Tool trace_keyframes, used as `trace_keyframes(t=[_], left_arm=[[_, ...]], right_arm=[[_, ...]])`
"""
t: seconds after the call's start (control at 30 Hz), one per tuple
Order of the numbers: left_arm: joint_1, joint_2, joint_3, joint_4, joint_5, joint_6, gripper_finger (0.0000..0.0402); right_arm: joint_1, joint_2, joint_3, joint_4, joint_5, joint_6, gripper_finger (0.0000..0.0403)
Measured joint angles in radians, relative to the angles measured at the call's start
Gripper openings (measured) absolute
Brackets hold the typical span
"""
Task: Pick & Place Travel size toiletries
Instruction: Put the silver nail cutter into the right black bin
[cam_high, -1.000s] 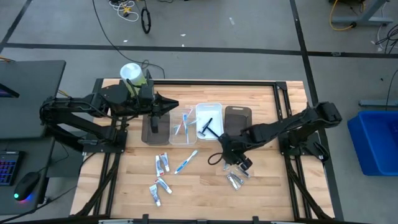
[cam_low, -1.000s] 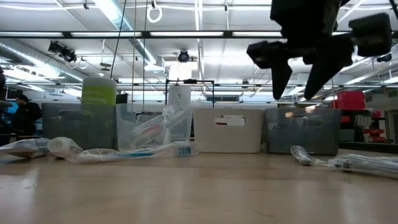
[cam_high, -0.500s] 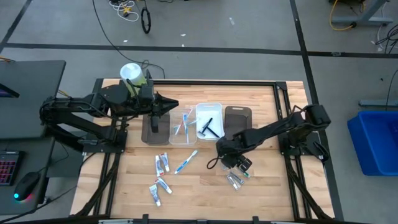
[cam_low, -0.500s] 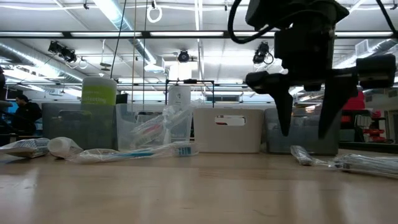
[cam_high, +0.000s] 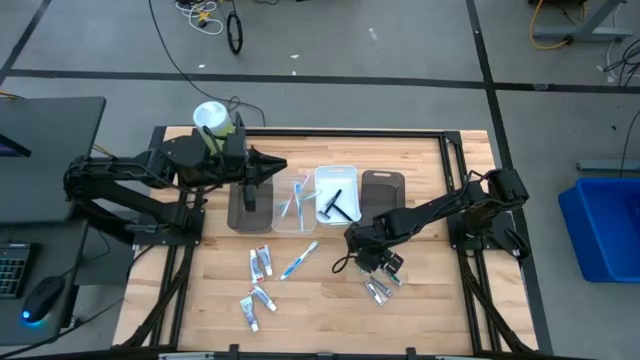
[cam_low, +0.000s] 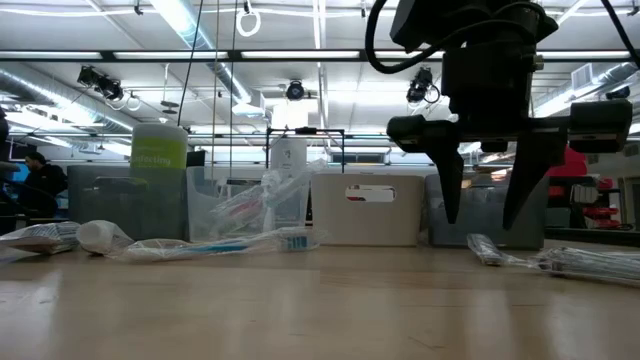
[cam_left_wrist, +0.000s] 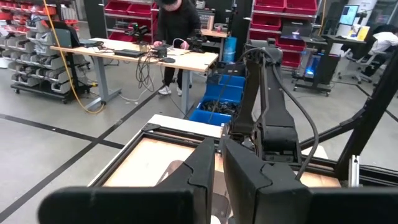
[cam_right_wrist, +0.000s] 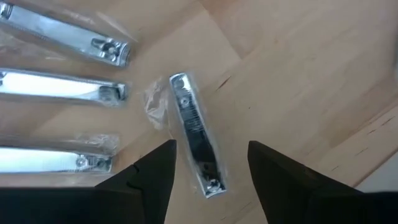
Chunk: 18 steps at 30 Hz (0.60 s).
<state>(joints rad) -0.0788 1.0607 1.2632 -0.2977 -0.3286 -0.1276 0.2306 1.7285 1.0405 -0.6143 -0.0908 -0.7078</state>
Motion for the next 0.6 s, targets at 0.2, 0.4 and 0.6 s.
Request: trace_keyframes(t=[0.2,0.4,0.6], left_arm=[[0.000,0.000,0.000,-0.004,0.000,0.000,0.0041],[0.000,0.000,0.000,-0.008,0.000,0.000,0.0041],[0.000,0.000,0.000,-0.009,-0.002,0.003,0.0041]], right_arm=[[0.000,0.039,-0.011,0.023,0.000,0.000,0.0197],[0.000,0.067,-0.011,0.020,0.001,-0.008,0.0187],[0.000,0.067,-0.011,0.018,0.001,-0.016,0.0161]])
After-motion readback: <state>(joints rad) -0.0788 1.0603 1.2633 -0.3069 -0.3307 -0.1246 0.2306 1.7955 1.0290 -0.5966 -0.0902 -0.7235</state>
